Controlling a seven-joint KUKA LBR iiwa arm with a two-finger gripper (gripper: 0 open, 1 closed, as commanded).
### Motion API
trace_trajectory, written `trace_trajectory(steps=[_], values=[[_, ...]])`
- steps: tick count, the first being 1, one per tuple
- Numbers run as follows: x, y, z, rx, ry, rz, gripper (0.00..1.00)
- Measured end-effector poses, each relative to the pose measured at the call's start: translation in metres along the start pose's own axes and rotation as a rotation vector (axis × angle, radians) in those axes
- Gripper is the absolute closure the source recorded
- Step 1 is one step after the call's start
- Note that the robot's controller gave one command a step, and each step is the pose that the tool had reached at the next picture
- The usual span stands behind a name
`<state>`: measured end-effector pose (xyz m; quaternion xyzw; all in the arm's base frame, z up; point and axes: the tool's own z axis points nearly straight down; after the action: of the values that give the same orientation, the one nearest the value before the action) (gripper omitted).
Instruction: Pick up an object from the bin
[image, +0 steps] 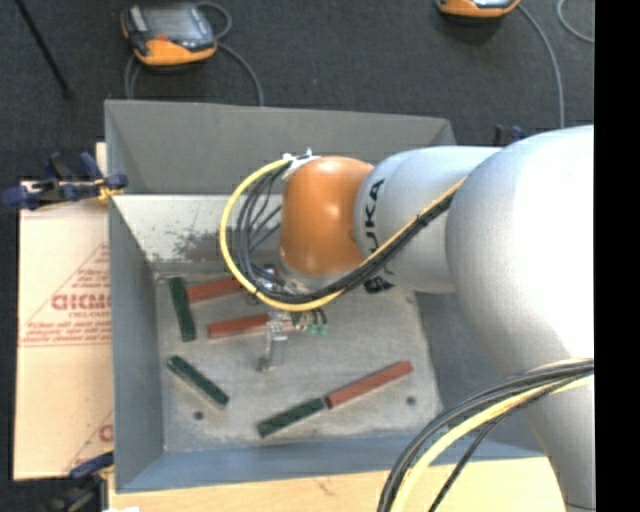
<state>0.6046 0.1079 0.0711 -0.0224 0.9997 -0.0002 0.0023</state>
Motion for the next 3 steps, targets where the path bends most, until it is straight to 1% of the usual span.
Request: trace_trajectory(steps=[1, 2, 3], values=[[0.0062, 0.0000, -0.0006, -0.002, 0.001, 0.007, 0.00], [-0.0016, 0.0000, -0.0013, -0.003, -0.001, 0.003, 1.00], [-0.0016, 0.0001, -0.0013, -0.003, -0.001, 0.004, 1.00]])
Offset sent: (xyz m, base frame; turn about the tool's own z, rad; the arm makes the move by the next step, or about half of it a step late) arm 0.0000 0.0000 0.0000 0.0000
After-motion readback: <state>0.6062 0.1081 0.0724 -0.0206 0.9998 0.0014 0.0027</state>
